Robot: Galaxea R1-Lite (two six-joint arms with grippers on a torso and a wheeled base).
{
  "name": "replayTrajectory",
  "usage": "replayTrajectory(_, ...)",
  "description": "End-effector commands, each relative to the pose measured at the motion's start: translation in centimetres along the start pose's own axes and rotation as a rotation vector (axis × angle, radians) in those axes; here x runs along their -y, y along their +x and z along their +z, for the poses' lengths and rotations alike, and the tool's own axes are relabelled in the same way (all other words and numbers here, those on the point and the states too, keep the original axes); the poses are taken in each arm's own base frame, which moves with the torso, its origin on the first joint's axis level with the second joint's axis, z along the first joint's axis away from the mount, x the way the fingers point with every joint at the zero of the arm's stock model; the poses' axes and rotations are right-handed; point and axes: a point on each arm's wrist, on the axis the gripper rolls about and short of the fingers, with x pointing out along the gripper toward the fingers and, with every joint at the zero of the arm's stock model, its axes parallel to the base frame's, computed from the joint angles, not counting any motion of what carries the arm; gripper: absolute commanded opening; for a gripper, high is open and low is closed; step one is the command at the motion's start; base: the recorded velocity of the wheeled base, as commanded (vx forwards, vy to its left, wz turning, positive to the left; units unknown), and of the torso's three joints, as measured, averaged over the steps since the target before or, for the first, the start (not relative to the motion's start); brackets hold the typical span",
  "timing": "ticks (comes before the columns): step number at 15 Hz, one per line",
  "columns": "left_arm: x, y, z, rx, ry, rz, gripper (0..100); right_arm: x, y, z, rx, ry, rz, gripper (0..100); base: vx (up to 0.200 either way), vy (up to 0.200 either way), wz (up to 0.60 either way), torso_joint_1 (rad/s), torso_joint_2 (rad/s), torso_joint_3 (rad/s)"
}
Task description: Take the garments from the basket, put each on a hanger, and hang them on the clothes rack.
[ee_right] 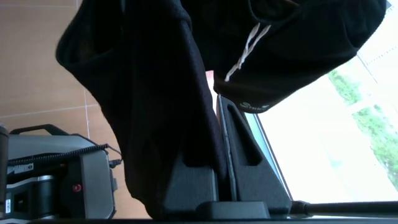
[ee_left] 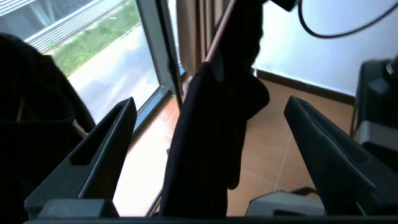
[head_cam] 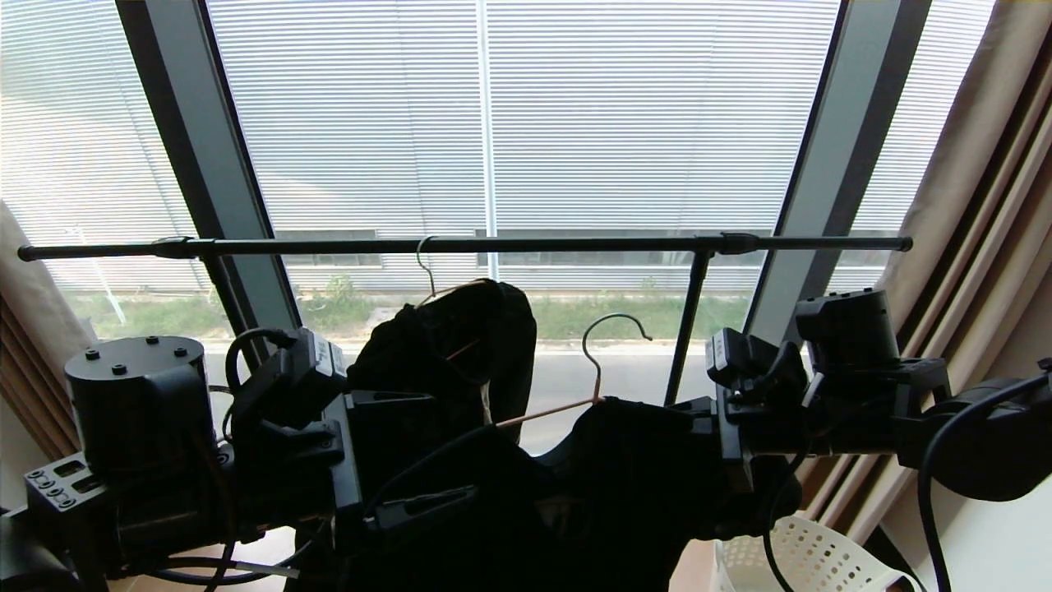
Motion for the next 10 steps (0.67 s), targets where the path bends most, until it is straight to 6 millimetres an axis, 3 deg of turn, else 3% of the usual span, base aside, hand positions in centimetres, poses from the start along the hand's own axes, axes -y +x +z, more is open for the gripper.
replayTrajectory(1,-0.1,0.5,-0.9,-0.024,0.008,-0.03,100,-0.3,-0.1,0.3,0.006,-0.01,0.001,0,0.0,0.0,0.0,0.0,0.0,0.0)
replayTrajectory(10,-0.8,2.4,-2.3,-0.043,0.061,-0.104,100,-1.9,-0.4,1.3,0.026,-0.042,0.03,0,0.0,0.0,0.0,0.0,0.0,0.0)
